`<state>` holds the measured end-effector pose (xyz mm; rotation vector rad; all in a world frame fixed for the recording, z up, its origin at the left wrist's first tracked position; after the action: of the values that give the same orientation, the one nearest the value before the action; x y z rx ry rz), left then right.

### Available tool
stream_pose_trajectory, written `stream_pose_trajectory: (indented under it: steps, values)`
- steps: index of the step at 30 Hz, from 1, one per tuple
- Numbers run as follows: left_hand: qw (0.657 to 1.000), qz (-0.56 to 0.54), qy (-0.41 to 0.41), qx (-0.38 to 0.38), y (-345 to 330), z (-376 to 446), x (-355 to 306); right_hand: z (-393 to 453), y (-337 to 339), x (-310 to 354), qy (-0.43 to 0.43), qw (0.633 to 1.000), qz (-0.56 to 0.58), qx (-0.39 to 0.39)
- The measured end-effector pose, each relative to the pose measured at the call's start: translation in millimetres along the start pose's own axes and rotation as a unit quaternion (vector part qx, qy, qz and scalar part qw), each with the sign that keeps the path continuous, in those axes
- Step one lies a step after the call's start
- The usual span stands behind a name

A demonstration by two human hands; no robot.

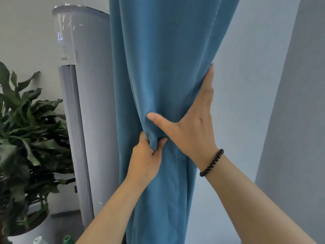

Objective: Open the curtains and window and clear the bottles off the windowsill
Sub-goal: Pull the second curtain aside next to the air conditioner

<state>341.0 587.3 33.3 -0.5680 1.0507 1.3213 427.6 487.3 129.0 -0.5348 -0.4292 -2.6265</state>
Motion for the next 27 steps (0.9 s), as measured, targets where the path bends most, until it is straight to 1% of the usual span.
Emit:
stream_pose_trajectory:
  steps: [3,7,12,17,19,21,22,24,25,27]
  values:
    - [1.0,0.018,-0.006,0.011,-5.0,12.1,1.6,7.1,-19.0,-1.9,0.0,1.0,-0.016,0.008]
    - [0.998,0.05,-0.027,0.02,-17.7,30.3,11.2,23.5,-47.2,-10.7,0.01,1.0,-0.021,-0.006]
    - [0.999,0.029,-0.04,0.024,-23.0,53.6,30.0,37.0,-77.4,-26.6,0.015,0.995,-0.097,-0.034]
    - [0.999,0.005,-0.038,0.011,-20.7,77.6,52.7,48.9,-110.9,-48.9,-0.005,0.995,-0.095,-0.022]
    - [0.998,0.016,-0.052,-0.018,-15.8,84.1,60.7,55.0,-122.1,-57.4,-0.013,0.997,-0.074,-0.021]
    - [0.989,0.061,-0.098,-0.087,-9.0,85.9,68.3,62.7,-131.6,-66.4,-0.038,0.998,-0.039,-0.021]
    - [0.977,0.093,-0.139,-0.132,-5.0,85.8,70.1,67.2,-136.9,-70.9,-0.048,0.998,-0.03,-0.022]
    - [0.94,0.134,-0.232,-0.209,-0.8,84.3,73.2,75.1,-145.6,-78.0,-0.057,0.997,-0.039,-0.03]
    - [0.926,0.142,-0.263,-0.232,0.5,84.7,76.1,79.1,-150.1,-81.5,-0.06,0.996,-0.049,-0.038]
    - [0.916,0.146,-0.281,-0.248,4.8,92.0,79.9,86.4,-157.1,-89.0,-0.072,0.994,-0.063,-0.051]
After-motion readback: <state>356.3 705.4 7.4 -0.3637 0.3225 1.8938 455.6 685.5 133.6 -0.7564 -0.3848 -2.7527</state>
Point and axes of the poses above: each hand's wrist, its own z-axis towards the middle knuckle, its own y-axis out of the back of the hand, x = y × z, the point moved 4 cm from there along z, towards the middle knuckle
